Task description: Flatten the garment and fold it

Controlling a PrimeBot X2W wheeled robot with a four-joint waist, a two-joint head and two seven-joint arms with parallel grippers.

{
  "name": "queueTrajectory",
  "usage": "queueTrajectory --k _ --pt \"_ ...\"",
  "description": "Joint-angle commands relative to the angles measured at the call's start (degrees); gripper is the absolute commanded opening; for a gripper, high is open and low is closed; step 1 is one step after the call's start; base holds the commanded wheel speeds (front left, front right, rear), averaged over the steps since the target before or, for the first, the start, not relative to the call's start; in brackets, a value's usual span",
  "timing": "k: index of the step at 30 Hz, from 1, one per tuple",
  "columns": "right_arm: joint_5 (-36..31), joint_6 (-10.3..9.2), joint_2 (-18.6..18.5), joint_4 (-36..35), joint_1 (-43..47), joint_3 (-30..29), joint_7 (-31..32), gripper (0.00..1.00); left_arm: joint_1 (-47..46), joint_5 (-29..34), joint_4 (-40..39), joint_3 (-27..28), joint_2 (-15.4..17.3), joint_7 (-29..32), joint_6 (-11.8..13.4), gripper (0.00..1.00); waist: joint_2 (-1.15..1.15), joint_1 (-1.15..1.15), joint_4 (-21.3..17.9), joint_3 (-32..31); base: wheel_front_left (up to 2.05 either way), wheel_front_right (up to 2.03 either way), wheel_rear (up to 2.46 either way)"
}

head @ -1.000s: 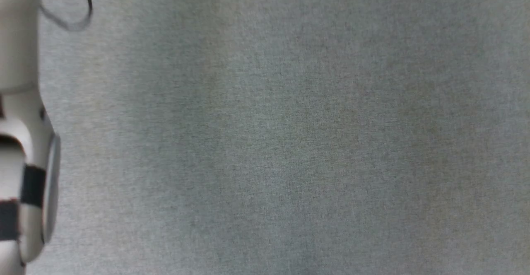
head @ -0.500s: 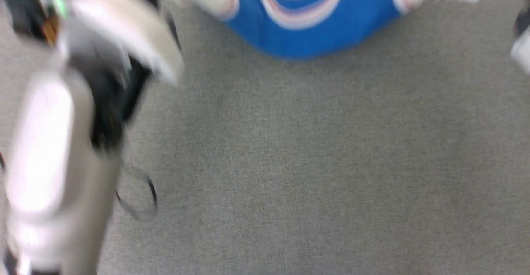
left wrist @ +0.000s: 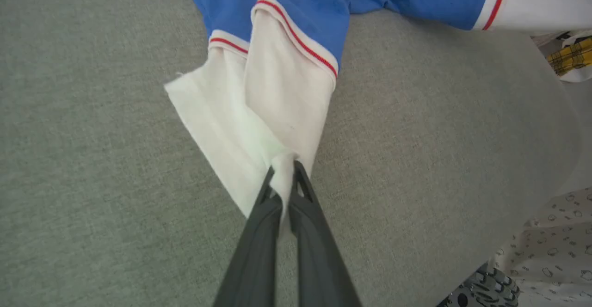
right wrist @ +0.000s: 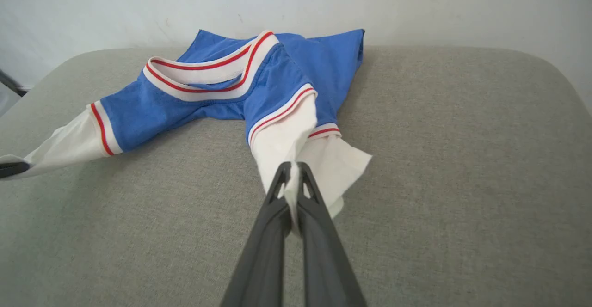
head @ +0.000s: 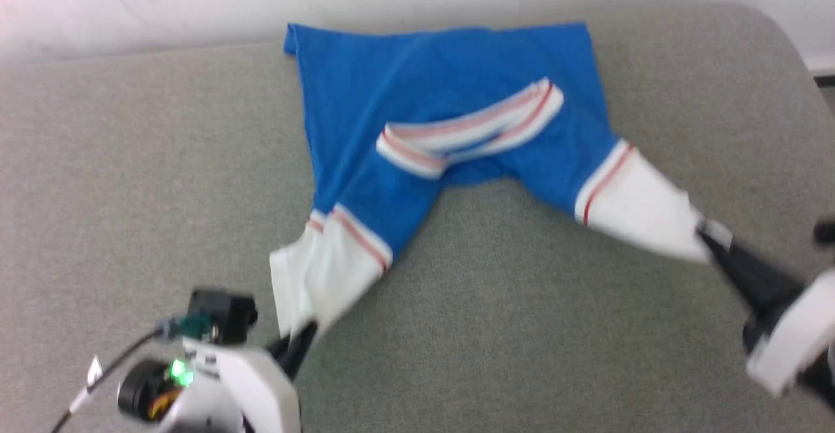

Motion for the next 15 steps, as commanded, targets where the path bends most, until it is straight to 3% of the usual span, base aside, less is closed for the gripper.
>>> queueTrajectory --k 1,8,15 --pt "0.0 -0.05 0.2 -0.9 2.0 -0.2 0.2 0.00 1.3 -0.6 -0.4 -0.1 0.6 0.4 0.1 0.00 -0.01 0.02 0.4 -2.4 0.00 0.00 0.00" --pt "-1.3 -0.05 -1.6 -4.3 18.3 -1.1 2.4 0.00 11.4 -2.9 0.7 -2.5 3.9 3.6 -1.2 0.00 -0.01 0.02 1.2 -6.2 0.00 0.00 0.00" --pt "-3.4 -0.05 -0.4 -4.1 30.9 -1.8 3.7 0.00 18.8 -4.3 2.3 -2.8 2.2 -1.9 -0.8 0.00 -0.01 0.02 1.4 -8.7 0.00 0.00 0.00"
